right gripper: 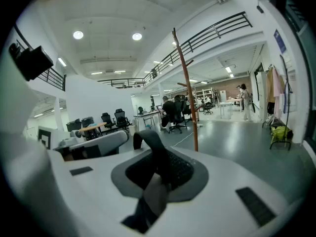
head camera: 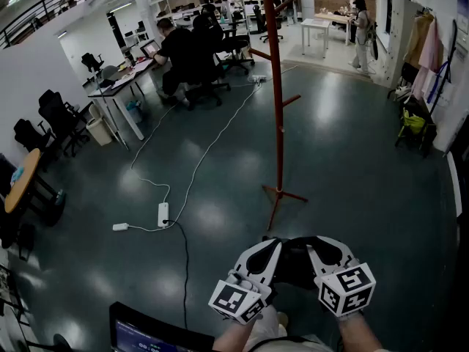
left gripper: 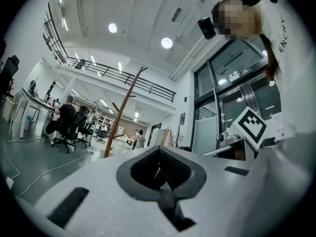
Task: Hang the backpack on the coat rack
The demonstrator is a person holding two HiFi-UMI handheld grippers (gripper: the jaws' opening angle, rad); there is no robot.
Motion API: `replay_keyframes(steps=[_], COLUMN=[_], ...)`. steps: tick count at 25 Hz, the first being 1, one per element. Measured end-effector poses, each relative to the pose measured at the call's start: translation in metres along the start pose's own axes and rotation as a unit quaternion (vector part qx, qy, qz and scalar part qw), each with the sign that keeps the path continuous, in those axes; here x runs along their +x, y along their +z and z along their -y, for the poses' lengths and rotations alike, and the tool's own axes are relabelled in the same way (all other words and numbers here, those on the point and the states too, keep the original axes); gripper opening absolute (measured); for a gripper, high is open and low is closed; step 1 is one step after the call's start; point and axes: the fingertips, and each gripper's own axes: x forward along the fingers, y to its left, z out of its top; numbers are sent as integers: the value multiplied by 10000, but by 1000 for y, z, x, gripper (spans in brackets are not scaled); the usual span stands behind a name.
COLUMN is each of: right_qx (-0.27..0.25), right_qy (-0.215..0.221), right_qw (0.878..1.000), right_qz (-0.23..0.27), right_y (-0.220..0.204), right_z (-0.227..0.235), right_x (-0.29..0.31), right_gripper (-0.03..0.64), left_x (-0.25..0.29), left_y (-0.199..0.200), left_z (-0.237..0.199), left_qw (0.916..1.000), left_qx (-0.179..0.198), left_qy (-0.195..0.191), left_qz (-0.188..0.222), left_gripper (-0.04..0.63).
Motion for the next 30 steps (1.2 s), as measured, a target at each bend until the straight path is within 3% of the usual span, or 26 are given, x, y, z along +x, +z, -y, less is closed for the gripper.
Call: replay_keyframes(steps=[13,22,30], right_qx=[173,144,208], right_qy=[-8,-26,-208], right_qw=[9997,9994,9993], right_qz=[-199,-322,-221], right_y=[33,78,110], right_z=[70,104,145], right_x=[114,205,267], right_gripper=[51,51,51], left_x=[112,188,248], left_y=[-10,0,2], left_z=[-88,-171,-216], left_qw=[9997,9994,9989], left_qx=[-20,-202,-233], left_qy=[-220,-212,-370], left_qz=[-144,-192,-151], left_gripper=[9,9,9])
